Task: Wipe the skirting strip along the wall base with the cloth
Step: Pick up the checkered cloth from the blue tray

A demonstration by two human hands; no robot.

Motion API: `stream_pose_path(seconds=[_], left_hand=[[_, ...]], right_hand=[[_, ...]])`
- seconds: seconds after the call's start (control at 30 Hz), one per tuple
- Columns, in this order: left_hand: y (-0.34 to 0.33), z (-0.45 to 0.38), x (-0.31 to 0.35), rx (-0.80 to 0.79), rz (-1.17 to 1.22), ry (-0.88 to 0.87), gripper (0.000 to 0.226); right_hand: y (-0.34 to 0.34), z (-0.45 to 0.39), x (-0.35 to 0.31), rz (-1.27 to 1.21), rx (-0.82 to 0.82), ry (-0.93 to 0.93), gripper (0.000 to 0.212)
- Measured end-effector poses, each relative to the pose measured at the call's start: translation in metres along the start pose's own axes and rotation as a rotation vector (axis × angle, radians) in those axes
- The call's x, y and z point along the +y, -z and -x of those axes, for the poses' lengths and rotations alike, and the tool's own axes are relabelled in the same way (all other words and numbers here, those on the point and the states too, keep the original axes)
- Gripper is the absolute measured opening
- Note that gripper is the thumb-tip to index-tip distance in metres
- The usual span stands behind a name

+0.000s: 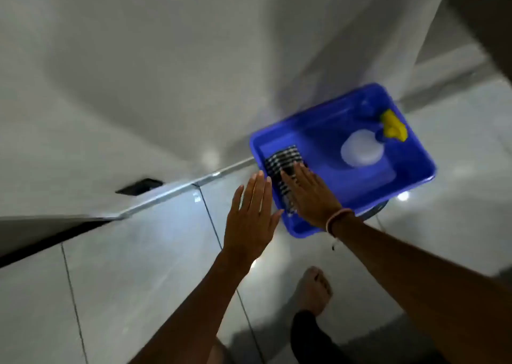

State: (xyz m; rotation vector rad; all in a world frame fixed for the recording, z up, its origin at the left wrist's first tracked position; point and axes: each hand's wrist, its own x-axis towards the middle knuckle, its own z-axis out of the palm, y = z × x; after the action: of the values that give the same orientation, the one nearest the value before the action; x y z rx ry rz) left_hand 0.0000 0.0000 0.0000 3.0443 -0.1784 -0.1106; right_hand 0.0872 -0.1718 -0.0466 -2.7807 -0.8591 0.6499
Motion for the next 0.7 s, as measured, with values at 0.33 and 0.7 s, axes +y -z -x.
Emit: stream_pose_path(seconds=[0.33,0.7], left_hand=[[-0.04,-0.031,-0.025,-0.199,-0.123,-0.205,0.076],[0.02,-0.057,-0.232,-0.008,-0.421,-0.75,0.066]], right_hand=[[-0.039,-0.043,0.021,-0.193,0.165,-0.146,0.073],[-0.044,-0.038,-0.211,-1.299,1.413,-0.752,0.059]])
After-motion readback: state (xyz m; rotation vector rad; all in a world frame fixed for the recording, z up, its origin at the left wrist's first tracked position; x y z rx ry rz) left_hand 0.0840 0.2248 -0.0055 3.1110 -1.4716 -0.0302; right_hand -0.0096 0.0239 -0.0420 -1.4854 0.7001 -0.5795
